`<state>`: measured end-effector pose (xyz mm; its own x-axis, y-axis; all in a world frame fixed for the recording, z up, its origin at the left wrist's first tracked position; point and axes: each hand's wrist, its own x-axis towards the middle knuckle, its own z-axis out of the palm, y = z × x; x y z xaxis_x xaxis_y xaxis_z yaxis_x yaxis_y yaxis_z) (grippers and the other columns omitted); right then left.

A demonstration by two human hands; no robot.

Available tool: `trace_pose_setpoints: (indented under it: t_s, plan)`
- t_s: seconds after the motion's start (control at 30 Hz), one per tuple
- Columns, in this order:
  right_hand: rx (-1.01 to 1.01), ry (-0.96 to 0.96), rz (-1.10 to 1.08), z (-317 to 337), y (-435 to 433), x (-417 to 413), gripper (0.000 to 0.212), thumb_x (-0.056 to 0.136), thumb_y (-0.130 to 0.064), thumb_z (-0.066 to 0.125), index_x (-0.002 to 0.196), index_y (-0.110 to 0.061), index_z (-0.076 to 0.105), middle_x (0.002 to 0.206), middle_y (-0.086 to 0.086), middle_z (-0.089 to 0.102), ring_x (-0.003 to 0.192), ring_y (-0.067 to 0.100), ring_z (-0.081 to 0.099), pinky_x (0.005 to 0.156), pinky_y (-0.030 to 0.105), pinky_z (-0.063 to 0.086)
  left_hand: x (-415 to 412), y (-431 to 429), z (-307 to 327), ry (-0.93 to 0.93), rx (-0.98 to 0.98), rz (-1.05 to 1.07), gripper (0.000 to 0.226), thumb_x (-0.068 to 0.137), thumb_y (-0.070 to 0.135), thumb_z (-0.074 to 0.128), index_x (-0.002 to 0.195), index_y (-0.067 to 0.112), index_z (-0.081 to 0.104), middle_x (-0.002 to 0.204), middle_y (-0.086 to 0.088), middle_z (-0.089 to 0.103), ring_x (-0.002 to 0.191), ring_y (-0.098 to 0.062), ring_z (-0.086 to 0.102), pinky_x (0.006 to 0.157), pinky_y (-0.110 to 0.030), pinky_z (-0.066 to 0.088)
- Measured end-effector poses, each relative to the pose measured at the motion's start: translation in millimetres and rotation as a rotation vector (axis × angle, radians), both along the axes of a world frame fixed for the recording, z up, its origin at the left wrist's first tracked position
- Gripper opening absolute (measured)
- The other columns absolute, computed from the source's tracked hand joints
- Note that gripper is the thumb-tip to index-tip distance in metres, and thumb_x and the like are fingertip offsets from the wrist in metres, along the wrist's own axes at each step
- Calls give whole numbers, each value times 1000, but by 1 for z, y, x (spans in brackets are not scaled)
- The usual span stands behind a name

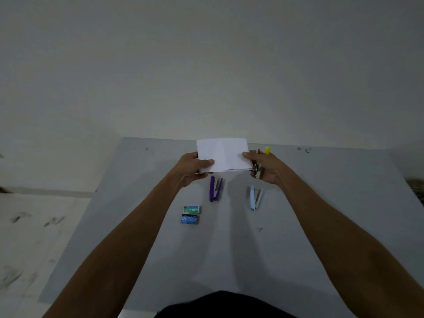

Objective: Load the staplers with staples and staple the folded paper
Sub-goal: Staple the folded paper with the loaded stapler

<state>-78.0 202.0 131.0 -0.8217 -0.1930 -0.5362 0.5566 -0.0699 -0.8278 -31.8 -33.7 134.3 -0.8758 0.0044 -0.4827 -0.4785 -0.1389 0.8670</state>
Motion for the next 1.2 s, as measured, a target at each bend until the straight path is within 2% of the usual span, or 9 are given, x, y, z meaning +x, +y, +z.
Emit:
trace_pose_setpoints:
  t_s: [0.3,0.37,0.43,0.5,0.57,0.77,0.9,1.0,1.2]
  plan:
    - [102,84,-58,-6,-5,1,8,84,-6,70,81,-9,64,77,10,61,59,17,53,39,20,39,-5,3,3,-37,-128,-59,39,79,13,76,112,2,61,99,-10,67,77,-20,65,55,-25,53]
    - [103,61,-146,-7,-8,1,14,84,-22,73,85,-11,64,75,8,59,55,15,51,40,21,37,-8,5,3,-17,-114,-8,37,79,13,75,111,0,62,98,-10,67,73,-19,64,53,-24,52]
    - [119,-4,-159,-9,-11,5,41,77,-51,73,89,-13,62,72,4,58,50,13,45,42,21,34,-11,8,3,4,-55,68,34,81,10,73,110,-2,61,97,-13,66,72,-20,63,50,-23,53]
    - [124,-80,-79,-12,-15,13,67,66,-76,64,89,-14,59,71,3,57,48,12,42,43,21,33,-14,10,3,11,22,134,29,84,6,69,109,-4,59,104,-16,63,75,-22,63,50,-23,56]
    - [34,-124,4,-16,-20,24,77,65,-86,51,88,-13,57,73,5,58,49,14,45,44,21,34,-17,12,2,-1,84,171,29,87,4,65,113,-6,57,109,-18,61,80,-23,62,52,-26,58]
    - [-294,-117,140,-19,-40,42,64,85,-72,41,99,-11,57,79,8,60,55,14,48,47,23,38,-17,20,-1,-31,156,157,30,88,0,61,116,-10,55,112,-20,59,84,-26,62,57,-32,60]
    - [-290,-73,132,-19,-45,43,54,91,-62,41,96,-12,61,76,5,60,54,11,47,44,21,36,-17,21,-4,-36,14,70,17,87,9,66,103,3,63,99,-12,66,78,-21,63,61,-31,56]
    - [-253,-48,107,-18,-47,43,48,92,-59,43,100,-15,61,75,3,57,52,10,45,42,20,31,-18,23,-5,-24,-79,27,25,84,12,70,108,5,65,94,-8,67,76,-18,62,64,-28,50]
    - [-202,-22,60,-20,-49,43,46,91,-57,49,105,-14,58,74,2,53,52,9,43,41,20,30,-18,25,-8,-25,-30,33,26,82,5,71,107,-1,65,97,-13,66,72,-20,60,60,-27,51]
